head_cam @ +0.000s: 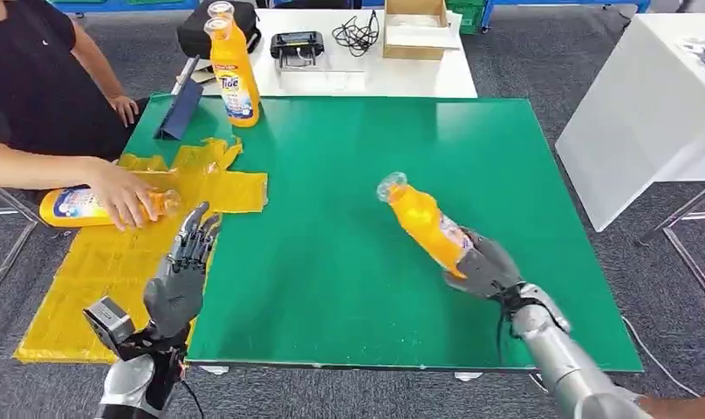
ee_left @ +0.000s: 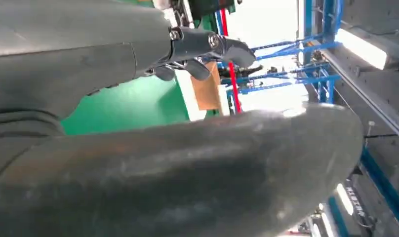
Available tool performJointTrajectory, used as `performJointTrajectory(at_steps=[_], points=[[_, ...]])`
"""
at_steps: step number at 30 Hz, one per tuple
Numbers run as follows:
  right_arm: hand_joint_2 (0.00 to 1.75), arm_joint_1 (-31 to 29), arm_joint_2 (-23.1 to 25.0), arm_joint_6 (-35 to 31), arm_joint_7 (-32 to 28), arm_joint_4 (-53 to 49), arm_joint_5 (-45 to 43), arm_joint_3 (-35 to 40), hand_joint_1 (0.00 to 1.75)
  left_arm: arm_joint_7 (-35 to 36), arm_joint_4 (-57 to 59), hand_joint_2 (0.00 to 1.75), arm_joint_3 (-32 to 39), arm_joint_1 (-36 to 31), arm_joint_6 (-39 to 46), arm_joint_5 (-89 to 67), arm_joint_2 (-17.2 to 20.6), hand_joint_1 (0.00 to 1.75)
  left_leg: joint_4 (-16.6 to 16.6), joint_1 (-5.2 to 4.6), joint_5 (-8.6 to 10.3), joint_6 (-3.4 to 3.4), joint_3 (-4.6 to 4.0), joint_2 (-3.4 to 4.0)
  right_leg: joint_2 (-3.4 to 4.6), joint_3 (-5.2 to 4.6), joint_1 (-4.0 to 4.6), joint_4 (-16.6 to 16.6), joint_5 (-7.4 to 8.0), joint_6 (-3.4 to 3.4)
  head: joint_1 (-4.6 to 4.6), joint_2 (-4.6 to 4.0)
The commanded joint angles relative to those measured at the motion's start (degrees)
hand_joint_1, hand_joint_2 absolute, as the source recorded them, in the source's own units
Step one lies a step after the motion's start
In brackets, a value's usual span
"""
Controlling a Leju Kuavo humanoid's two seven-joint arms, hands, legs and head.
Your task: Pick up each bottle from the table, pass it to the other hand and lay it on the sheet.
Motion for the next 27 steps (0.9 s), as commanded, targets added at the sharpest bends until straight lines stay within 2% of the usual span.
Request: performJointTrajectory(at_steps=[1,3,6,8,14,18,27], points=[[1.75,15.99,21.47,3.13,0.3,-35.51,-2.65,-9.98,1.75,5.33,0.9,1.75,-5.06,-1.4,3.82,-0.37,-4.14,0.0,-0.06,0.05,-0.08,0.0,-0.03,0.08,0.09,-0.1,0.08,0.03,-0.08,-0.04,0.0,0.0],[1.75,16.18,22.87,0.97,-0.31,-33.07,-1.51,-6.44,1.75,5.5,0.06,1.75,-5.98,-0.54,4.67,0.01,-4.03,0.0,-0.09,0.08,-0.08,0.0,-0.02,0.25,0.23,-0.13,0.07,0.03,-0.03,-0.02,-0.02,0.0],[1.75,15.5,21.82,-0.29,-1.59,-31.29,-2.68,-5.59,1.75,5.47,-0.24,1.75,-6.21,-0.17,4.93,0.41,-3.44,0.0,-0.08,0.05,-0.1,-0.04,-0.04,0.42,0.37,-0.23,0.06,0.04,-0.03,0.0,0.0,0.0],[1.75,15.46,21.89,3.35,0.22,-29.01,-1.67,-3.13,1.75,5.6,-0.51,1.75,-6.12,0.39,4.48,1.28,-3.63,0.0,-0.07,-0.01,-0.05,-0.01,-0.12,0.24,0.2,-0.27,0.0,0.04,-0.03,0.02,0.0,0.0],[1.75,15.15,26.55,2.47,-1.59,-11.95,2.43,4.56,1.75,4.8,-1.4,1.75,-5.67,2.12,5.75,0.66,-3.43,0.0,-0.22,-0.02,-0.1,-0.04,0.06,0.65,0.58,-0.09,-0.03,-0.09,0.03,-0.03,0.02,0.0],[1.75,14.71,26.96,1.71,-3.48,-4.71,1.99,7.46,1.75,4.36,-0.91,1.75,-4.74,2.53,4.75,1.61,-3.2,0.0,-0.23,-0.01,-0.07,-0.06,0.14,0.5,0.42,-0.06,0.0,-0.12,-0.01,-0.04,0.0,0.0],[1.75,15.14,26.96,1.85,-3.34,-3.08,2.33,8.42,1.75,4.1,-2.04,1.75,-5.15,3.98,4.1,1.73,-3.39,0.0,-0.16,-0.06,-0.05,-0.02,-0.06,0.35,0.32,-0.19,-0.05,-0.05,-0.02,0.0,0.04,0.0]])
